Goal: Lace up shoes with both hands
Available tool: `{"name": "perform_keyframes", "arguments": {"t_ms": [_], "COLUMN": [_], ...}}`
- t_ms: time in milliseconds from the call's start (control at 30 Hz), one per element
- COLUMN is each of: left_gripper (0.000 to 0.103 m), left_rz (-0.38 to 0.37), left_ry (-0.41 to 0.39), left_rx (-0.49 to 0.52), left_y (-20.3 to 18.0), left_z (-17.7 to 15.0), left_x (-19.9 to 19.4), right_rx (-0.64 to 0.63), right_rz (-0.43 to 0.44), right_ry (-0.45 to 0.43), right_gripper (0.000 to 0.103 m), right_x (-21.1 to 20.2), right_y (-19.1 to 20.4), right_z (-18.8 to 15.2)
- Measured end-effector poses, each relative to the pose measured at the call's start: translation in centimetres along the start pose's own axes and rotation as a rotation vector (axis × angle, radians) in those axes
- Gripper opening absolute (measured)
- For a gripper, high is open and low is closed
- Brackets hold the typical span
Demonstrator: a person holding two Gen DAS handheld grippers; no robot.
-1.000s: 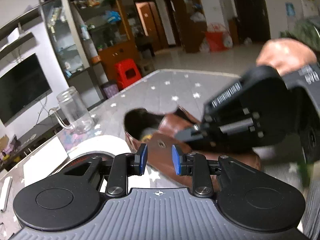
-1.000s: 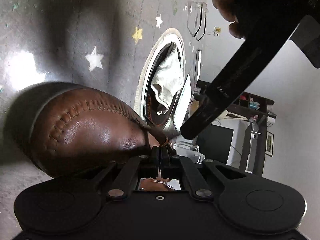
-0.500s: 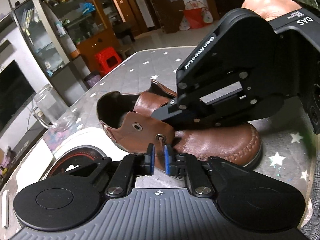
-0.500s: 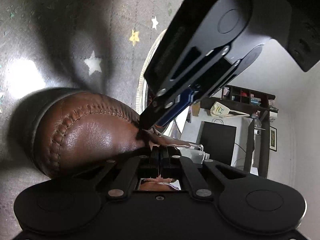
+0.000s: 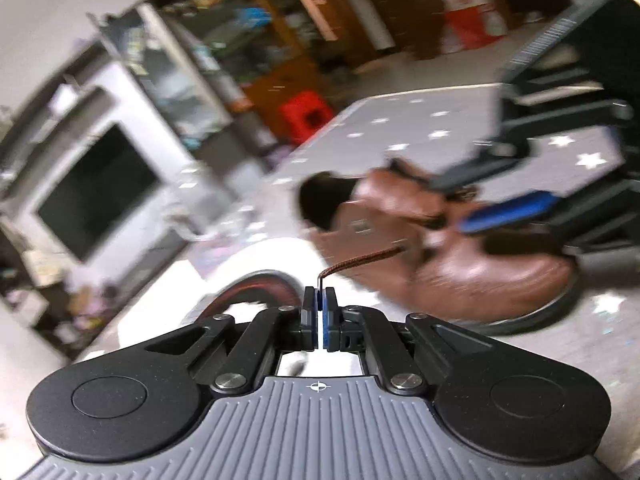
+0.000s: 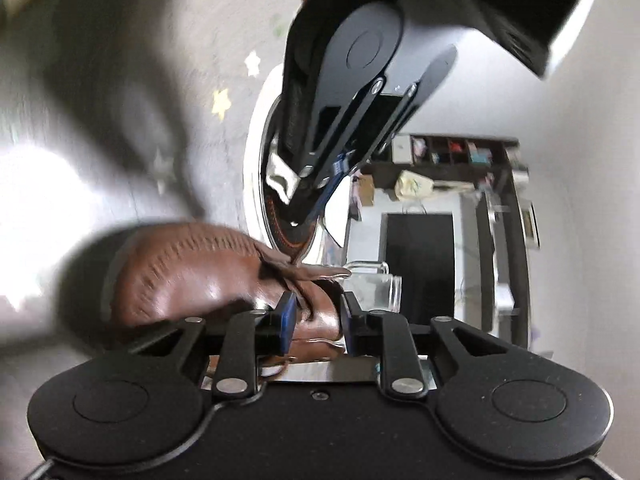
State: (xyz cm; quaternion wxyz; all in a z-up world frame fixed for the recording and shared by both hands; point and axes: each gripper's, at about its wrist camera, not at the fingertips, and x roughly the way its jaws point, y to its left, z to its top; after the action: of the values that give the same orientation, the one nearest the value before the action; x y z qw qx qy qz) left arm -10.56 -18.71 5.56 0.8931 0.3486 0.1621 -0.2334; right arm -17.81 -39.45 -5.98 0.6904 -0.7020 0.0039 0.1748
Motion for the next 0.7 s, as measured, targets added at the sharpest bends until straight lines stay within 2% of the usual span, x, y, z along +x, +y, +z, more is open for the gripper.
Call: {"name": "perform_keyframes", "arguments": {"t_ms": [133,333,500,600,700], "left_gripper": [0.003,0.003,0.003,0.003,0.008], "left_rz": [0.080,0.182,0.195,0.126,0.109], "left_ry": [0.013,0.017,0.062,0.113,0.145], "left_rx": [-0.017,-0.013,-0.048,-0.107,-0.168], "left_y": [0.9,1.3,2.6,3.4,3.7], "left_z": [-0.8,-1.0,-2.2,-2.8,-3.9], "left_x": [-1.3,-2.8,-3.1,-2.4,-1.8], "right_rx": [0.087,0.123,0.176,0.211,0.259], "right_rz": [0.010,-0.006,0.003,0.011,0.017], "right_ry": [0.047,0.093,0.106,0.105,0.098], "right_gripper": [0.025,0.025,0.025,0.025,0.025], "right_x": [-0.4,-1.0,-1.3,-1.0,-0.9], "right_y": [0.7,1.6,2.1,1.8,1.3], "right_z": [0.9,1.4,1.0,0.7,0.3]}}
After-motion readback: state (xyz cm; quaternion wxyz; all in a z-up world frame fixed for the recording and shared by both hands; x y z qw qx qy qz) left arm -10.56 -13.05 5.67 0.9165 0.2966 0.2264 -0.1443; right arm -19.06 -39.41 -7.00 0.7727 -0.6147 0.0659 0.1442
